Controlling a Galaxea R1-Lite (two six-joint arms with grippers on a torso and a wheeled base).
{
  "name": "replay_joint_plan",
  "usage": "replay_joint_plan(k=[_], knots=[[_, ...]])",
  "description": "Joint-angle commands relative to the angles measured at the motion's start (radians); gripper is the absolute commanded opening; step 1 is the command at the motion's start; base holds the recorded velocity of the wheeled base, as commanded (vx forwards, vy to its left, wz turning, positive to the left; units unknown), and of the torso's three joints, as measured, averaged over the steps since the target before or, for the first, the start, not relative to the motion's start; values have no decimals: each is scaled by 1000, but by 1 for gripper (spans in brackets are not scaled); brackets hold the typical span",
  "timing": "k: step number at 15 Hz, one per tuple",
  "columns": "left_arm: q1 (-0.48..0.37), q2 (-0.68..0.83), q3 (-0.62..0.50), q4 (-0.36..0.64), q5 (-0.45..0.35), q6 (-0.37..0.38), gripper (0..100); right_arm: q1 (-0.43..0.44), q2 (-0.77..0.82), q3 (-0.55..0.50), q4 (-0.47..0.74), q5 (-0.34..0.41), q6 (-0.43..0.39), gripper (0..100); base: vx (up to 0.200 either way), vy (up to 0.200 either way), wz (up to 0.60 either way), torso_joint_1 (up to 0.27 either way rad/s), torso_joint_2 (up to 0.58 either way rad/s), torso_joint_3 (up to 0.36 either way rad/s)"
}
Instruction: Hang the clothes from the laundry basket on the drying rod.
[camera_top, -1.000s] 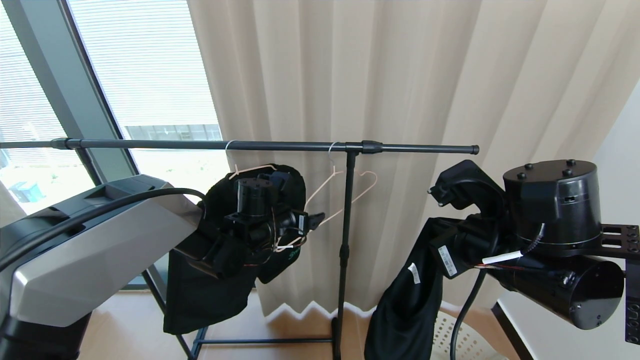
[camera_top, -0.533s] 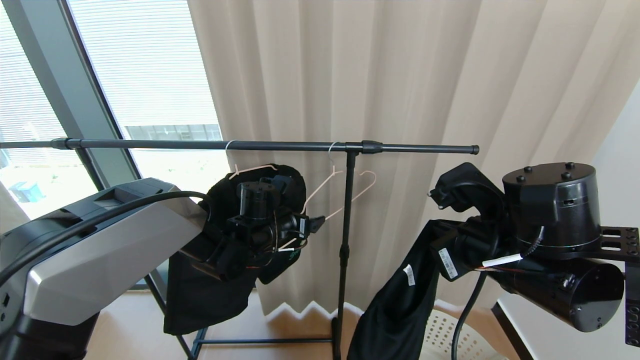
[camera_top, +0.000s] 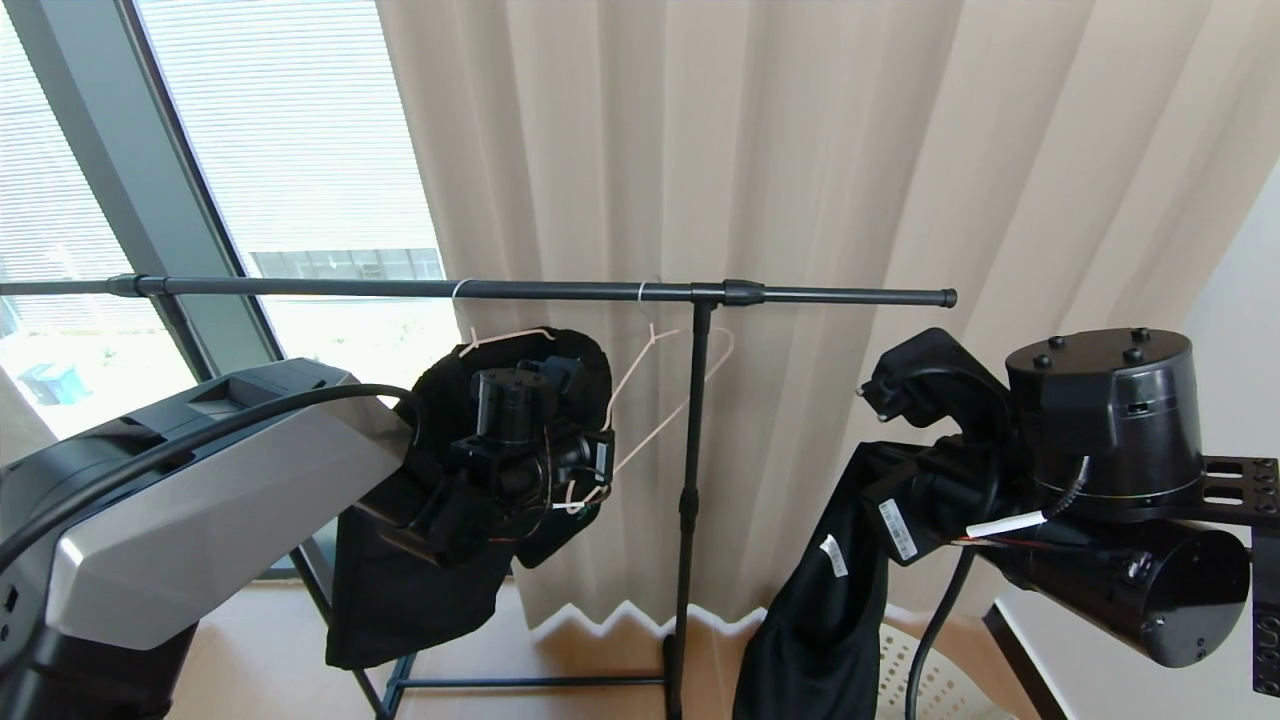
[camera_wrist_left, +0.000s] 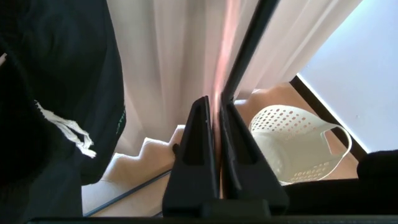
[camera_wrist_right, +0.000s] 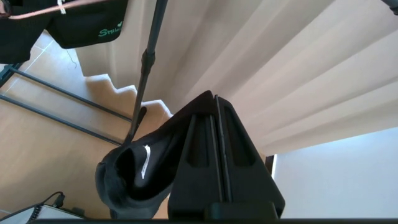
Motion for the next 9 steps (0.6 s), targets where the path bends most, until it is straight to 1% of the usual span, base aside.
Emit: replay_joint_plan(k=[1, 6, 9], knots=[[1, -10, 0, 0, 2, -1, 0, 1, 1, 1, 0, 0, 0, 0, 0, 0, 0, 0, 0, 0], [-4, -36, 17, -2, 2, 1, 0, 1, 6, 3, 0, 0, 0, 0, 0, 0, 0, 0, 0, 0], [-5, -54, 39, -45, 2, 4, 0, 1, 7, 1, 0, 1, 0, 0, 0, 0, 0, 0, 0, 0]])
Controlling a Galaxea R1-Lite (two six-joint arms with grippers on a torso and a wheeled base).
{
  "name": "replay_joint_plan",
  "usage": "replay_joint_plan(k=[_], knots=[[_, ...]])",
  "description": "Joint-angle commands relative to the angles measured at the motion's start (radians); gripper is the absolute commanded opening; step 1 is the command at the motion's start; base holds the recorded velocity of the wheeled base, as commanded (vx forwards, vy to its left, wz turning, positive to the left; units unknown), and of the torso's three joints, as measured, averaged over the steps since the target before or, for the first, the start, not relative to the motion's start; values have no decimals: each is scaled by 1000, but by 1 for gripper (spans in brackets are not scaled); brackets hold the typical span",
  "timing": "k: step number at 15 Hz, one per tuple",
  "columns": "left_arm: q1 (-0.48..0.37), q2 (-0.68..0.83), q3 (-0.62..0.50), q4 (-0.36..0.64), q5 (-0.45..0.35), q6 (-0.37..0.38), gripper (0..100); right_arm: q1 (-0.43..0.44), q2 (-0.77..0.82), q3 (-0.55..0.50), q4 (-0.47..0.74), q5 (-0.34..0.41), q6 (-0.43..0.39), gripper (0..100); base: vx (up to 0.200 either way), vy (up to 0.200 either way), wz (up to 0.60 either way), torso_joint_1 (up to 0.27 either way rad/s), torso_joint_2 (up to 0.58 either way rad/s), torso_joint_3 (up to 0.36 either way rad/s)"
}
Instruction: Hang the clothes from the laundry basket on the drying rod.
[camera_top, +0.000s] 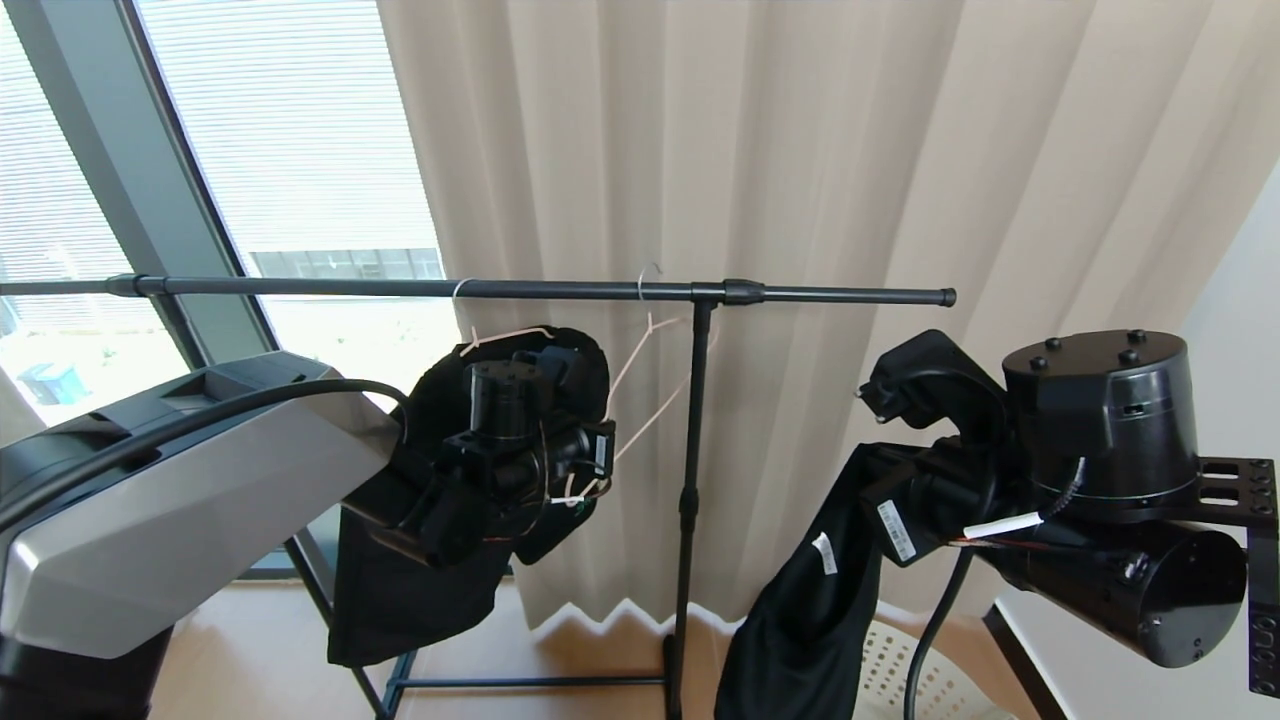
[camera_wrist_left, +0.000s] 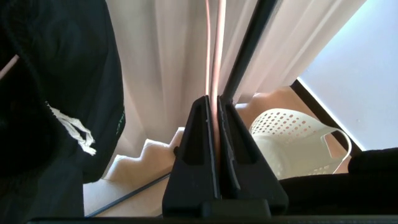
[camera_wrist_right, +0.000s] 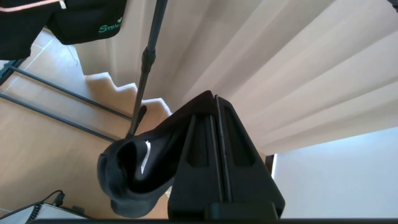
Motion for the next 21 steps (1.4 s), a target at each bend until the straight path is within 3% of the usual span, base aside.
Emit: replay_joint_plan(k=[1, 16, 18, 21], knots=[[0, -15, 22, -22, 1, 1, 0, 1, 3, 1, 0, 0, 0, 0, 0, 0, 0, 0, 0, 0], [-8, -153, 157, -80, -10, 11, 0, 1, -26, 6, 0, -2, -2, 0, 0, 0, 0, 0, 0, 0], [-7, -171, 215, -86, -3, 107, 0, 1, -32, 6, 0, -2, -2, 0, 0, 0, 0, 0, 0, 0], [-10, -282, 342, -128, 1, 147, 0, 1, -37, 6, 0, -2, -2, 0, 0, 0, 0, 0, 0, 0]])
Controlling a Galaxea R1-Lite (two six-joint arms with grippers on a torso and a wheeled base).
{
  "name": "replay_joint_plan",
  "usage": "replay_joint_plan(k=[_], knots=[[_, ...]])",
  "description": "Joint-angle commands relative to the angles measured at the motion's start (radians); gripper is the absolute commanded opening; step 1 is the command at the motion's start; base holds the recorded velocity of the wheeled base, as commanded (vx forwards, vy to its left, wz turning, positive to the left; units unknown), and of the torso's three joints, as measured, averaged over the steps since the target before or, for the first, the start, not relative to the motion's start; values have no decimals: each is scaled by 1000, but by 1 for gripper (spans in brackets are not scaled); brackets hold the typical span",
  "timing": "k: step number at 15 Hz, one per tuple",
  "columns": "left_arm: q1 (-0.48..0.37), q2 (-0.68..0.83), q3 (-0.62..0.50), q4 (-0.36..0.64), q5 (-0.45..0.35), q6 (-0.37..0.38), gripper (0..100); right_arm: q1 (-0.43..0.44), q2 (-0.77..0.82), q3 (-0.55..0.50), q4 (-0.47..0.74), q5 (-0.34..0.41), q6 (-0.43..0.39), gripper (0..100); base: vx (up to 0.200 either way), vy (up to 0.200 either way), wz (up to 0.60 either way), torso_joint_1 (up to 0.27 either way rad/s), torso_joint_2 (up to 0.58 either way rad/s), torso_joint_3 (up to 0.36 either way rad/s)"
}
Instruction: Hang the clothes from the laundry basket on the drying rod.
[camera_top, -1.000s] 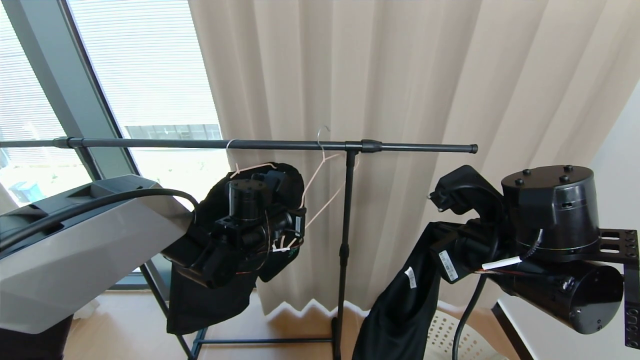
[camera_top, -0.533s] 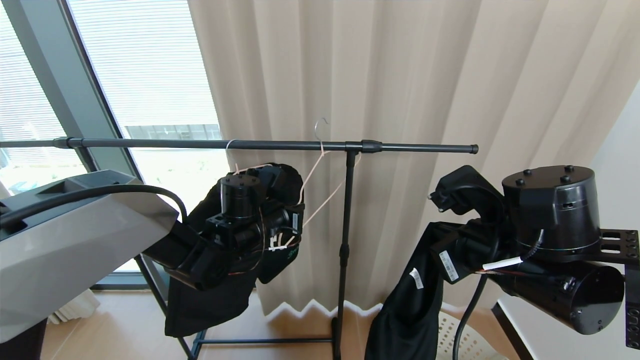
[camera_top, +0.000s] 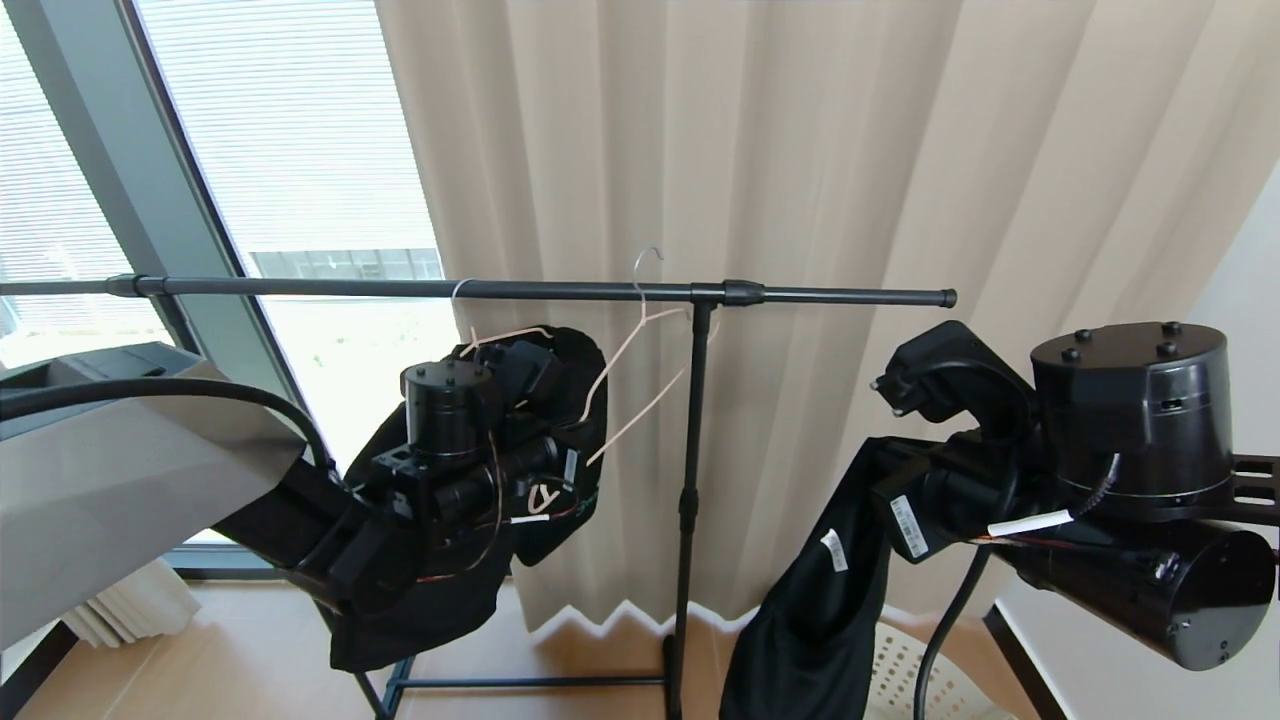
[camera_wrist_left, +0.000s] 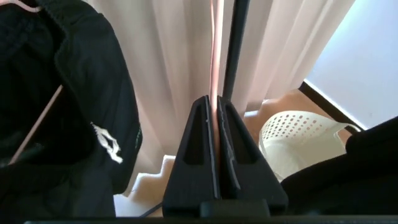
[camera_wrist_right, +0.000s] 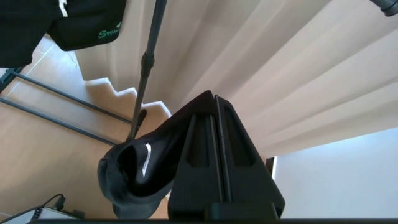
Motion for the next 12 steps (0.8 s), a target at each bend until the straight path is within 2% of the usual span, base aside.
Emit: replay_joint_plan(k=[1, 5, 8, 9, 12], knots=[[-13, -115, 104, -10, 2, 8, 0, 1, -10, 1, -1, 0, 0, 0, 0, 0, 0, 0, 0, 0], [-16, -218, 233, -10, 57, 14, 0, 1, -36, 8, -1, 0, 0, 0, 0, 0, 0, 0, 0, 0], [-13, -302, 354, -10, 63, 17, 0, 1, -55, 17, -1, 2, -19, 0, 0, 0, 0, 0, 0, 0], [-5, -329, 426, -13, 68, 17, 0, 1, -56, 12, -1, 3, -22, 0, 0, 0, 0, 0, 0, 0], [-5, -425, 558, -75, 84, 18, 0, 1, -55, 15, -1, 3, -22, 0, 0, 0, 0, 0, 0, 0]])
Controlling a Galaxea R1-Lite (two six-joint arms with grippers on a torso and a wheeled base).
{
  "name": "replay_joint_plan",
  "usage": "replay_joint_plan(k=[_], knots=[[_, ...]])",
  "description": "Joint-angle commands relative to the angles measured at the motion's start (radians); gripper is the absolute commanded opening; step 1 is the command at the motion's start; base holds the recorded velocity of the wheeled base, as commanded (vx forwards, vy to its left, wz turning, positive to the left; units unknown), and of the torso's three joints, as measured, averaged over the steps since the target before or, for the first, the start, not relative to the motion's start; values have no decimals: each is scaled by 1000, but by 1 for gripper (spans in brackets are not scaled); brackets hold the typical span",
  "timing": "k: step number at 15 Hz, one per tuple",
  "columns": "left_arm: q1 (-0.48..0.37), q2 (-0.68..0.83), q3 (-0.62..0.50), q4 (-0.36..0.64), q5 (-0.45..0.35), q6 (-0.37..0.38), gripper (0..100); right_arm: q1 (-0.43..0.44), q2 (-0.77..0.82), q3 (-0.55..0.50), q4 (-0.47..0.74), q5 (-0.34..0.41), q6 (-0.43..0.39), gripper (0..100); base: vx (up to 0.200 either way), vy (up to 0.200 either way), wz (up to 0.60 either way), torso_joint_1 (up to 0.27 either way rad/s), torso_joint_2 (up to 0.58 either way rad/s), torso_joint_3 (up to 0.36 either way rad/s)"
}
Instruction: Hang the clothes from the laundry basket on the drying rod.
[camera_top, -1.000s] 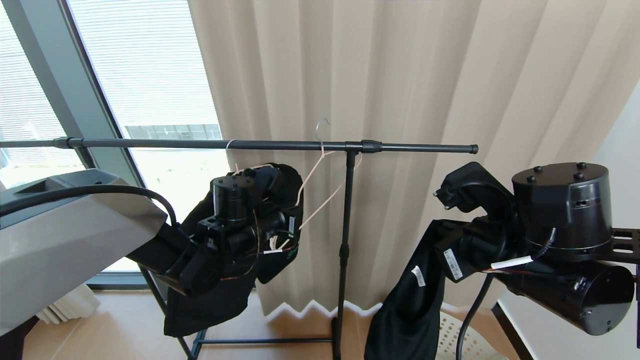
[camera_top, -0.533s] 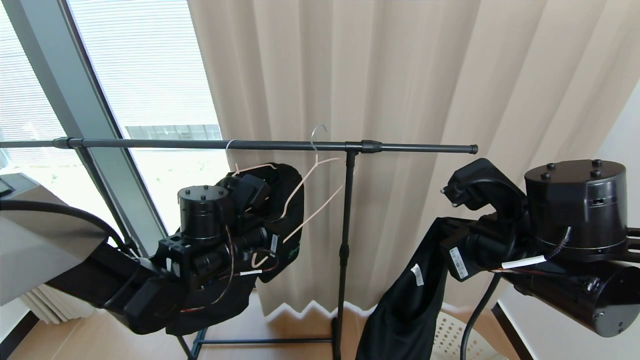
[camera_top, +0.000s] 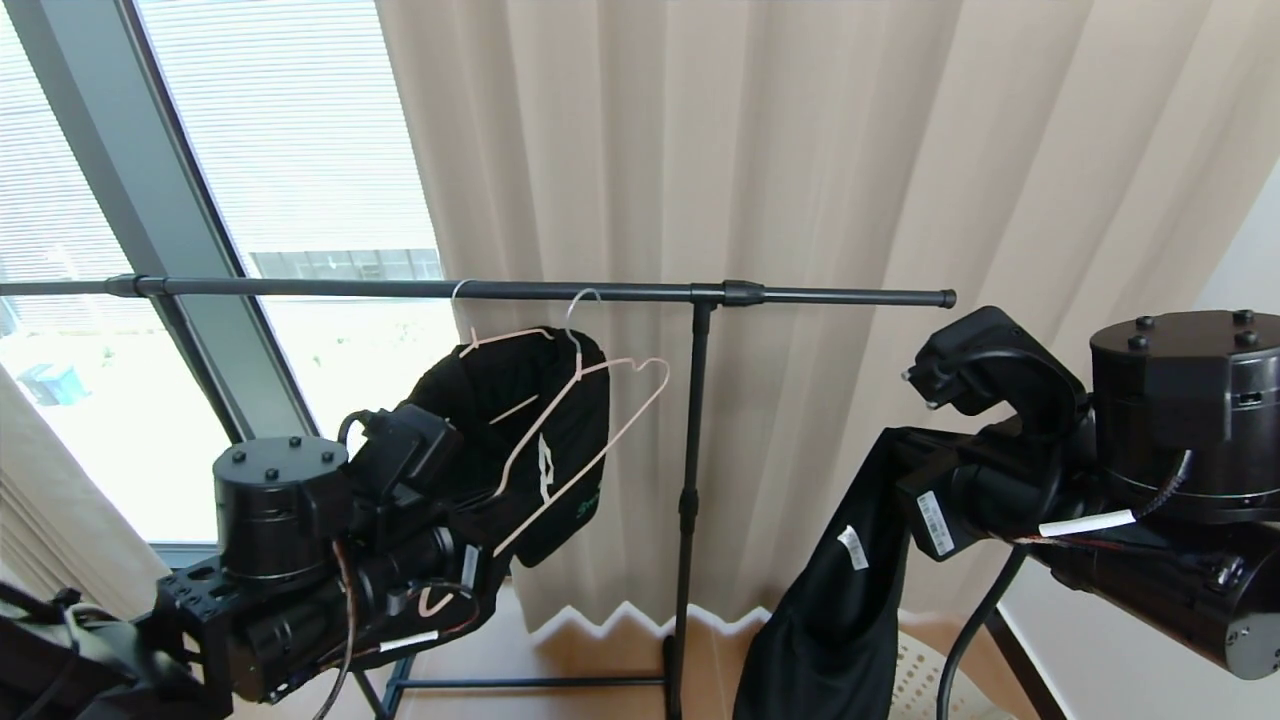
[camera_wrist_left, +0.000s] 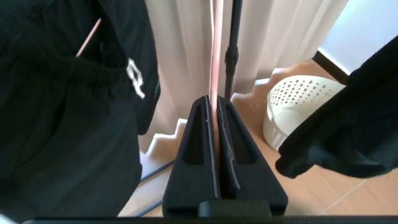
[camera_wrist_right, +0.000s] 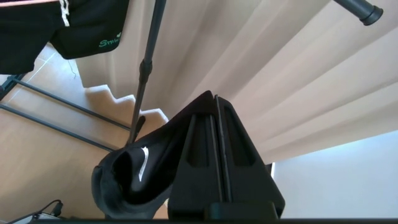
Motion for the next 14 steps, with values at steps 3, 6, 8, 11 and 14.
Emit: replay_joint_plan(k=[3, 6, 8, 11, 14], knots=[[3, -187, 158, -22, 1, 14, 0, -4, 7, -3, -1, 3, -17, 0, 0, 0, 0, 0, 0, 0], [-3, -265, 248, -22, -8, 20, 0, -6, 10, -3, -1, 3, -17, 0, 0, 0, 0, 0, 0, 0], [-17, -314, 279, -22, -48, 20, 0, -17, 11, -5, -1, 3, -19, 0, 0, 0, 0, 0, 0, 0], [-18, -360, 297, -22, -171, 20, 0, -33, 13, -8, -1, 3, -20, 0, 0, 0, 0, 0, 0, 0], [-49, -345, 276, -23, -226, 19, 0, -86, 25, -23, -1, 0, -22, 0, 0, 0, 0, 0, 0, 0]])
